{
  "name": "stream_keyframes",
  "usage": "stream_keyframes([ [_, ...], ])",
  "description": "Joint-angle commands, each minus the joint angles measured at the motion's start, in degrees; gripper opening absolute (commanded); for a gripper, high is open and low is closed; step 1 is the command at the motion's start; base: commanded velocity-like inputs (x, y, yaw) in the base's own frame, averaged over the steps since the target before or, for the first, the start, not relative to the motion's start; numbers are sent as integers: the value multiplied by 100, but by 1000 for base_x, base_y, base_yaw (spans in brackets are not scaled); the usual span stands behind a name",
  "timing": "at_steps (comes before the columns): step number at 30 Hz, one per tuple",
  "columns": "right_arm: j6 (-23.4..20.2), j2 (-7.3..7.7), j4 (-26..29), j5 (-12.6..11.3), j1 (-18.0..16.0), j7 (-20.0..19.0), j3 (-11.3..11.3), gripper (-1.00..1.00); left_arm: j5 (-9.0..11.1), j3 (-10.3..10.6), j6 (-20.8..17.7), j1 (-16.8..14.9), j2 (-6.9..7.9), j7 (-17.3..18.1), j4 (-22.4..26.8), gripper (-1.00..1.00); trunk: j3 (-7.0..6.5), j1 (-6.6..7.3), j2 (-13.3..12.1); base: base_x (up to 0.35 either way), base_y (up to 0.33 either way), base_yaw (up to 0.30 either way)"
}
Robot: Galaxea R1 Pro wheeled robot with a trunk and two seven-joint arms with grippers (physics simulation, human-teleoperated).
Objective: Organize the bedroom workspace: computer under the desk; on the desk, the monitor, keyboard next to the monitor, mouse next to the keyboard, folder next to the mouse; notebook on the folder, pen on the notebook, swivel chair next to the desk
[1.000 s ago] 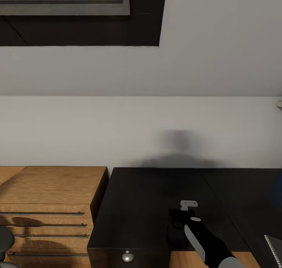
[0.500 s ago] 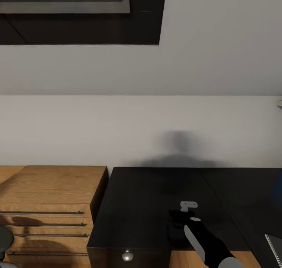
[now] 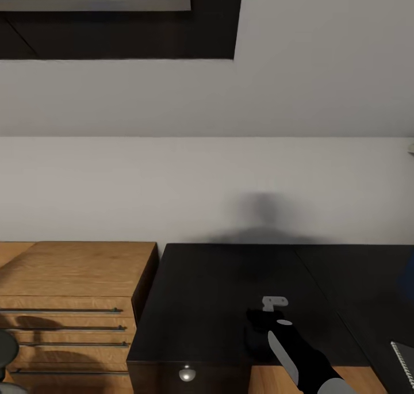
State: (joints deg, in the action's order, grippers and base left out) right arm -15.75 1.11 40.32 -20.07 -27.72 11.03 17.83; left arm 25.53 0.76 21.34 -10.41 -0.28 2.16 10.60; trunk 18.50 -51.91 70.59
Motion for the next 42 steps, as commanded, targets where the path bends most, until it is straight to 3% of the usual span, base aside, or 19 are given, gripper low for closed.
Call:
stream_keyframes([
  [1, -22, 7, 11, -59, -5, 57, 42, 100, 48, 8, 19, -4, 0, 22, -6, 100, 26, -23, 46, 0, 0, 0],
  [4, -23, 5, 11, -59, -5, 57, 42, 100, 48, 10, 19, -4, 1, 22, -6, 100, 79, -89, 166, 0, 0, 0],
  [42, -132, 3, 11, -67, -5, 57, 36, 100, 49, 15, 19, -4, 1, 27, -6, 100, 79, -89, 166, 0, 0, 0],
])
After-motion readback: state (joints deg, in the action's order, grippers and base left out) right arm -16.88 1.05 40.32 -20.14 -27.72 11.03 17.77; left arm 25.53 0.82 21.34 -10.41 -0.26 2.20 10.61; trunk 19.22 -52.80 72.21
